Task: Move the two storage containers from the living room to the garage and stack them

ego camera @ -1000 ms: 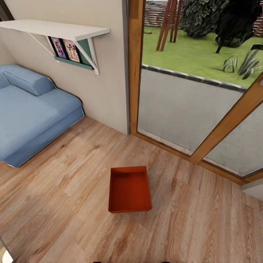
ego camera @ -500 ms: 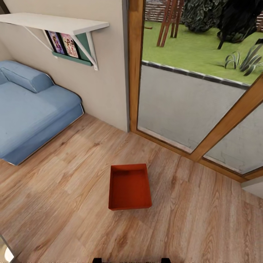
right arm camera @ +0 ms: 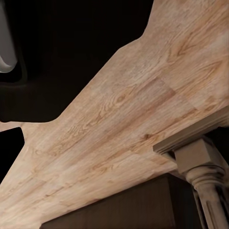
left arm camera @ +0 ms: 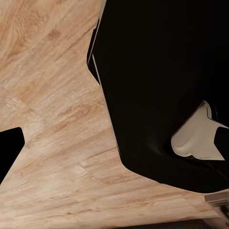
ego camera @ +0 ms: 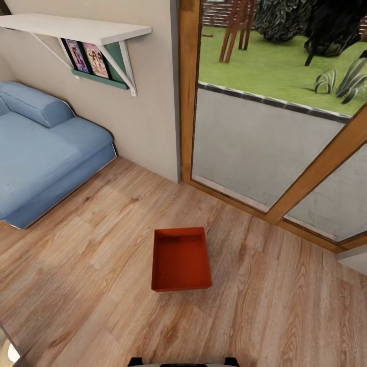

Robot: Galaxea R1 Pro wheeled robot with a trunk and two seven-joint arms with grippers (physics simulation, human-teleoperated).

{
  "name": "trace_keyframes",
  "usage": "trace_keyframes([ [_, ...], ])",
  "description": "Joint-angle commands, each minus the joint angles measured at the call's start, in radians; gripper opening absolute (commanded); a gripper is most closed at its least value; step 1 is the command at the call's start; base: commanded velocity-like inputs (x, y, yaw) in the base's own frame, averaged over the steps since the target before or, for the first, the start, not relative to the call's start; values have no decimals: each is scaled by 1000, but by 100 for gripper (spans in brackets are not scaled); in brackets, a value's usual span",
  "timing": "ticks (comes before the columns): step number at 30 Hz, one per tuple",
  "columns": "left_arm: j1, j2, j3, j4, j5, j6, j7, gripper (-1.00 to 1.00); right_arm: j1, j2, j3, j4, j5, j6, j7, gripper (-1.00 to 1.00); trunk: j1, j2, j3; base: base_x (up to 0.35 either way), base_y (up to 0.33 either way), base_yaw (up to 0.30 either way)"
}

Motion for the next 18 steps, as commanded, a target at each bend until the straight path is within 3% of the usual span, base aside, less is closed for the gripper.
trace_keyframes([
  [1,0,0,-8,0,8,2,3,100,-1,0,8,3,-10,-4,-1,100,0,-1,-1,0,0,0],
  [18,0,0,-8,0,8,1,3,100,-1,6,10,3,-9,0,-1,100,0,-1,-1,0,0,0],
])
